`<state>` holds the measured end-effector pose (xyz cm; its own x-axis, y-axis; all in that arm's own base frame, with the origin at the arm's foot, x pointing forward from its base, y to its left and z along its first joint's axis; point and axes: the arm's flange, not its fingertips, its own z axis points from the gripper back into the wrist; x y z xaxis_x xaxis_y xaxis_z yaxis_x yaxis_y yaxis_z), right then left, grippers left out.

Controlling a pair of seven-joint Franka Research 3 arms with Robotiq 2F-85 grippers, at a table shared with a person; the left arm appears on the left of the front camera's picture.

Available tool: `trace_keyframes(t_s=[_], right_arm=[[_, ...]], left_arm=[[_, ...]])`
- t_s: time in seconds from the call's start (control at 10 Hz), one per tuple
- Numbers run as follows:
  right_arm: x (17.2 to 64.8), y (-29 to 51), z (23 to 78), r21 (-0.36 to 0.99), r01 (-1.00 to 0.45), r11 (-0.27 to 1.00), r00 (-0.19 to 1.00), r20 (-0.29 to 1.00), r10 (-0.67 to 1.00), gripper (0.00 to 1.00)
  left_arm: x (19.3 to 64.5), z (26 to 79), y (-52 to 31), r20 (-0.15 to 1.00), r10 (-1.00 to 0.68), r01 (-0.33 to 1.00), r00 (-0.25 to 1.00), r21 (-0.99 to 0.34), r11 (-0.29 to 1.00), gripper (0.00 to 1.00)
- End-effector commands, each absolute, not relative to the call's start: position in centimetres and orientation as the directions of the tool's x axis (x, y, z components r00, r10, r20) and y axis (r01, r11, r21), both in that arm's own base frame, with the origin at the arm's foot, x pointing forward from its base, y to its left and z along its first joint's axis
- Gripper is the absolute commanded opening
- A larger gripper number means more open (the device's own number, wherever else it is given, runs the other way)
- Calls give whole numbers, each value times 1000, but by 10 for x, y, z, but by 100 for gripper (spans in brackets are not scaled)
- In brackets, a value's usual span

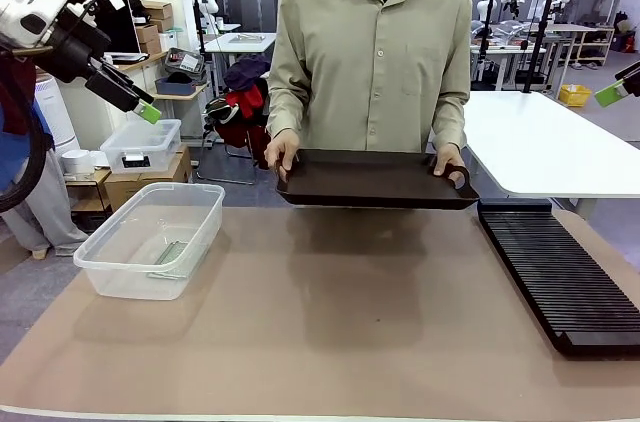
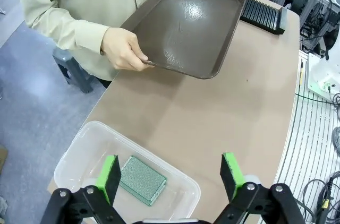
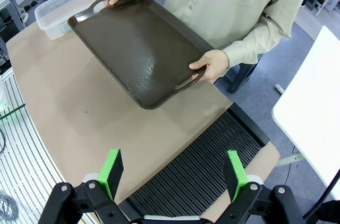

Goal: Sort PCBs into racks and boxes based on the side picked up.
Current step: If the short side of the Blank PCB is picked up, insert it into the PCB Rack ; if the long side is picked up, place it in the Organizing box.

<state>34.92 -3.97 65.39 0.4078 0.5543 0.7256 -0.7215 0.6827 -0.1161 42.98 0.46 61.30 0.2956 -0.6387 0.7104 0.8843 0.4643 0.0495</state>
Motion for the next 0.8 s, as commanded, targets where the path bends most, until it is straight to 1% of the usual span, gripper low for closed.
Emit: trace_keyframes(t_s=[0.0,0.7], right_arm=[[350,-38,653,-108,-729,676,404,729,553,100],[350,-38,653,-108,-729,676,404,729,553,100]], left_arm=[[429,613,5,709,-641,885,295,50,463,100],[429,613,5,709,-641,885,295,50,463,100]])
